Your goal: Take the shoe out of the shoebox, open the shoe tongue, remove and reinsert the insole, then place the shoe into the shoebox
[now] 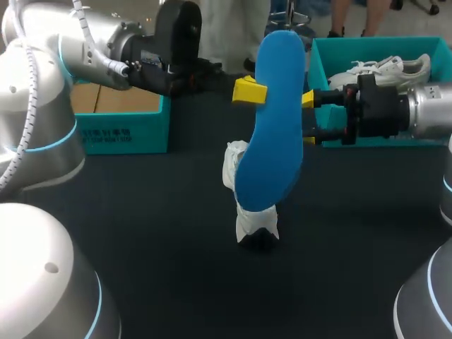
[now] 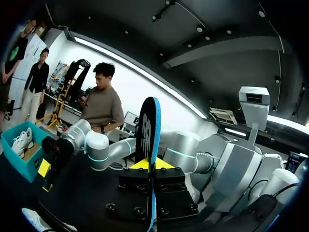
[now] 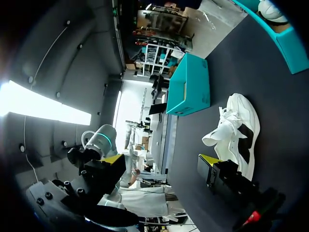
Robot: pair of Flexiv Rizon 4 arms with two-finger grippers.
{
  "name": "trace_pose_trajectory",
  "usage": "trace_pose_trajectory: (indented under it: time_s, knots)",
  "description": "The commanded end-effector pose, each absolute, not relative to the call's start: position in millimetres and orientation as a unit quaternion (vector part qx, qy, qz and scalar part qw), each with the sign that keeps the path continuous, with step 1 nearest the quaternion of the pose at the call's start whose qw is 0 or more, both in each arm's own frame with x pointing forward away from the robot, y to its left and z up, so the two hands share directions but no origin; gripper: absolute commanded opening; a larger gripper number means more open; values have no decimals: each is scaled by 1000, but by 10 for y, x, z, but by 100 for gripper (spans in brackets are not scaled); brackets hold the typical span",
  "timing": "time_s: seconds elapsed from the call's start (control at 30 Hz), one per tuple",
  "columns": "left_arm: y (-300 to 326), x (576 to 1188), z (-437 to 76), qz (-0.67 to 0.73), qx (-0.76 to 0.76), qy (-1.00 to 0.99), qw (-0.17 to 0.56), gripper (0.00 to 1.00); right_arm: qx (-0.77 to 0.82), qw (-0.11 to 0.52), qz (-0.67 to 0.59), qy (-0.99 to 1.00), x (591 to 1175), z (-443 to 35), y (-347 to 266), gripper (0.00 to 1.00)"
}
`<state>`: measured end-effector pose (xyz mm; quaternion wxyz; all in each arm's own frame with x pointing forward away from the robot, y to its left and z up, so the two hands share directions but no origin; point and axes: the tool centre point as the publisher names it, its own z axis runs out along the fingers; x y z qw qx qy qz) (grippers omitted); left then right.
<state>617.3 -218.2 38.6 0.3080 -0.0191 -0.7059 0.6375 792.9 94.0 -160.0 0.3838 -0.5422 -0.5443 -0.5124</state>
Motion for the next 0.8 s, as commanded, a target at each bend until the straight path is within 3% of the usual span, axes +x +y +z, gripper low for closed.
trace_pose_trajectory:
  time_s: [0.03, 0.17, 0.8]
  knots:
    - [-2132, 6273, 306, 616, -90, -740, 253, 0, -543, 383, -512, -545, 7937, -1606, 960, 100]
    - [-2127, 6325, 189, 604, -130, -759, 207, 0, -543, 383, -512, -545, 7937, -1606, 960, 100]
    - [-2127, 6325, 189, 604, -130, -759, 207, 0, -543, 383, -512, -545, 7937, -1606, 960, 100]
